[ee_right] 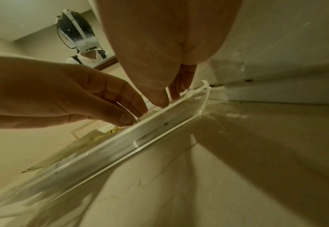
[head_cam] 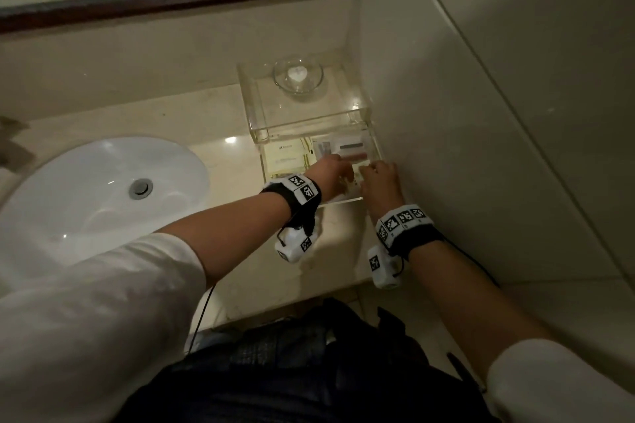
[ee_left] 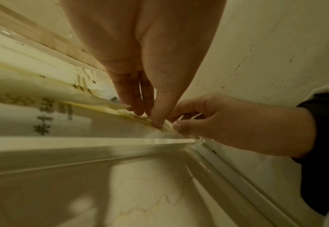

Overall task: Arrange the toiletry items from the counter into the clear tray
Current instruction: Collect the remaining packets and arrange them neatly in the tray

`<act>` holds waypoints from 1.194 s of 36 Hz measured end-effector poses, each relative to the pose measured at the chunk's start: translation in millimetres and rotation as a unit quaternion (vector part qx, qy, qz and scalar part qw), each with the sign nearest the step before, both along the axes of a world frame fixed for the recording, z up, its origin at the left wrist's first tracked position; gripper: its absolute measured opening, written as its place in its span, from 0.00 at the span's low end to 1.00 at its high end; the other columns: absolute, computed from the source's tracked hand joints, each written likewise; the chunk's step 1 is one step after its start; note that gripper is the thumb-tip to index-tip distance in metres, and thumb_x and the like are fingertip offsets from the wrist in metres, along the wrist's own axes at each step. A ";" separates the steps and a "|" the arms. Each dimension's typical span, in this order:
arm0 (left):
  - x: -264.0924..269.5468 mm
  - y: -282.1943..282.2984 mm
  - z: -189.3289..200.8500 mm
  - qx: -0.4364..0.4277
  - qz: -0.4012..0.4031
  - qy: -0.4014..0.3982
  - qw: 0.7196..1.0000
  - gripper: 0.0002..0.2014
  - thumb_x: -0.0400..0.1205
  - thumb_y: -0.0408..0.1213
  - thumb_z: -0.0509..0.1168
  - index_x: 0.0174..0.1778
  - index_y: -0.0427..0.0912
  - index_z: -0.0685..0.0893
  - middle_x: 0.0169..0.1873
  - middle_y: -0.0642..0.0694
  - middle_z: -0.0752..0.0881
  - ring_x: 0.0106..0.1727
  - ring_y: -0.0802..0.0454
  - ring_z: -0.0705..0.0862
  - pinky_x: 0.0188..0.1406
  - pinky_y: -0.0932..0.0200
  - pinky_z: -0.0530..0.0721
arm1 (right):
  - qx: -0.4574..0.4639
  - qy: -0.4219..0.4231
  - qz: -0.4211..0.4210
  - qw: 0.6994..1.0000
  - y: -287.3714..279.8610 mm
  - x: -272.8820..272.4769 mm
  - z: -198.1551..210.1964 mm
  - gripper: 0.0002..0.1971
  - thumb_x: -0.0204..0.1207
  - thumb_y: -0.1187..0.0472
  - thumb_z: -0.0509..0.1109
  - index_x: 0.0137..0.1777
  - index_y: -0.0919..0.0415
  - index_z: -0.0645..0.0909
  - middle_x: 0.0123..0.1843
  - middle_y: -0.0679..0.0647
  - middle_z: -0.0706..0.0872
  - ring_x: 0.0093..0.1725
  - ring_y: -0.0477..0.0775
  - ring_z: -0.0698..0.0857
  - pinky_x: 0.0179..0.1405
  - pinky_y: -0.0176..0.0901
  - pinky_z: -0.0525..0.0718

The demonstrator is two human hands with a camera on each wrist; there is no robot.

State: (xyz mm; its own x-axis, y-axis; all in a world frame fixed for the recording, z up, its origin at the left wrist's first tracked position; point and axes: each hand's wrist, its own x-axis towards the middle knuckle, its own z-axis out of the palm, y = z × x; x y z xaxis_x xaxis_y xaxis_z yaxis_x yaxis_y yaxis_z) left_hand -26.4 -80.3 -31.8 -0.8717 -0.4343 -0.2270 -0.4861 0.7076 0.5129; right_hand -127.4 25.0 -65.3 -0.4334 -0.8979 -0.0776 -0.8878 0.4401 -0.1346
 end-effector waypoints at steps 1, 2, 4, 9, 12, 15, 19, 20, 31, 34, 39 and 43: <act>0.6 0.4 0.2 0.001 0.000 -0.003 1.000 0.10 0.76 0.30 0.68 0.52 0.42 0.86 0.58 0.40 0.81 0.57 0.42 0.82 0.60 0.51 0.81 | 0.005 0.001 0.007 1.000 -0.3 -1.2 -1.0 0.13 0.77 0.70 0.62 0.59 0.69 0.83 0.63 0.64 0.82 0.65 0.65 0.75 0.66 0.54 0.67; 1.0 0.8 0.3 0.002 -0.001 -0.006 1.000 0.10 0.76 0.31 0.69 0.52 0.43 0.86 0.57 0.41 0.81 0.56 0.43 0.83 0.59 0.50 0.82 | 0.011 0.000 0.010 1.000 -0.7 -2.0 -1.4 0.14 0.78 0.70 0.61 0.61 0.69 0.82 0.65 0.63 0.81 0.67 0.64 0.74 0.68 0.54 0.65; 1.4 0.8 -0.3 0.003 -0.007 -0.008 1.000 0.10 0.76 0.32 0.70 0.52 0.43 0.86 0.56 0.40 0.81 0.56 0.43 0.83 0.60 0.51 0.82 | 0.043 0.008 0.020 0.999 -0.2 -2.2 0.8 0.16 0.80 0.67 0.58 0.65 0.66 0.79 0.69 0.60 0.78 0.70 0.61 0.72 0.71 0.53 0.62; 0.6 -1.9 -1.9 -0.013 -0.010 -0.006 1.000 0.13 0.76 0.34 0.70 0.56 0.43 0.85 0.59 0.40 0.81 0.60 0.43 0.81 0.62 0.55 0.77 | 0.063 0.011 0.024 0.998 1.9 -3.5 4.7 0.18 0.82 0.65 0.55 0.69 0.64 0.76 0.73 0.57 0.74 0.73 0.59 0.68 0.73 0.51 0.59; 1.5 -3.7 -1.7 -0.014 -0.015 -0.006 1.000 0.15 0.76 0.34 0.70 0.59 0.43 0.85 0.60 0.39 0.81 0.62 0.42 0.80 0.62 0.56 0.76 | 0.048 -0.016 -0.001 0.999 0.4 -4.2 3.4 0.19 0.83 0.63 0.55 0.74 0.63 0.70 0.74 0.57 0.73 0.75 0.57 0.67 0.74 0.49 0.56; 2.8 -4.9 -1.3 -0.017 -0.025 -0.003 1.000 0.16 0.76 0.33 0.70 0.60 0.43 0.84 0.61 0.39 0.80 0.62 0.43 0.80 0.61 0.57 0.77 | 0.021 -0.056 -0.014 0.998 1.1 -5.2 -1.6 0.22 0.83 0.62 0.56 0.77 0.63 0.66 0.75 0.60 0.72 0.75 0.57 0.67 0.75 0.48 0.55; 3.3 -5.7 0.7 -0.027 -0.029 -0.007 0.999 0.16 0.75 0.32 0.70 0.59 0.44 0.84 0.61 0.39 0.79 0.62 0.42 0.80 0.61 0.56 0.77 | 0.012 -0.073 -0.012 0.997 0.0 -7.7 -8.1 0.23 0.83 0.60 0.56 0.78 0.63 0.64 0.76 0.60 0.71 0.76 0.57 0.66 0.77 0.48 0.55; 3.3 -5.6 1.4 -0.028 -0.031 -0.010 0.999 0.16 0.75 0.31 0.70 0.59 0.44 0.84 0.60 0.39 0.80 0.62 0.42 0.80 0.61 0.55 0.77 | 0.011 -0.076 -0.012 0.997 -0.1 -7.6 -8.9 0.23 0.83 0.60 0.57 0.77 0.63 0.65 0.76 0.60 0.71 0.76 0.58 0.67 0.76 0.48 0.56; 4.8 -7.1 4.9 -0.011 -0.036 0.008 0.999 0.25 0.73 0.30 0.73 0.66 0.46 0.80 0.58 0.41 0.80 0.58 0.45 0.80 0.58 0.56 0.78 | -0.063 -0.076 -0.053 0.994 1.5 -6.8 -9.8 0.20 0.78 0.60 0.65 0.69 0.62 0.73 0.69 0.59 0.72 0.68 0.60 0.68 0.71 0.46 0.67; 5.5 -8.1 5.3 -0.016 -0.022 -0.003 1.000 0.18 0.73 0.34 0.74 0.58 0.45 0.83 0.58 0.41 0.80 0.58 0.44 0.81 0.57 0.57 0.78 | -0.078 -0.071 -0.053 0.993 1.6 -6.0 -6.8 0.20 0.76 0.60 0.67 0.68 0.62 0.73 0.68 0.59 0.72 0.67 0.60 0.68 0.70 0.48 0.69; 6.3 -7.9 2.8 -0.020 -0.014 -0.019 1.000 0.17 0.73 0.35 0.74 0.58 0.43 0.83 0.59 0.40 0.79 0.58 0.42 0.81 0.58 0.54 0.80 | -0.058 -0.094 -0.046 0.993 0.9 -7.3 -14.1 0.21 0.77 0.59 0.66 0.69 0.63 0.72 0.70 0.60 0.73 0.69 0.61 0.68 0.70 0.48 0.66; 5.4 -6.7 1.5 -0.015 -0.021 -0.004 1.000 0.24 0.75 0.29 0.71 0.67 0.43 0.79 0.59 0.40 0.79 0.57 0.44 0.81 0.57 0.55 0.78 | -0.036 -0.098 -0.048 0.993 0.2 -10.8 -23.7 0.22 0.79 0.56 0.64 0.71 0.63 0.71 0.73 0.59 0.72 0.72 0.61 0.69 0.72 0.48 0.65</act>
State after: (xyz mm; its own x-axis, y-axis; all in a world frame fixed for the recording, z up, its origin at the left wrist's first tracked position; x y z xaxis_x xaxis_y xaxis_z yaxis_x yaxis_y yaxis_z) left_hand -21.0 -87.0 -30.3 -0.8874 -0.4043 -0.2216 -0.4599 0.7423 0.4873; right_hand -138.2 25.2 -89.0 -0.4993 -0.8599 -0.1060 -0.7963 0.5037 -0.3351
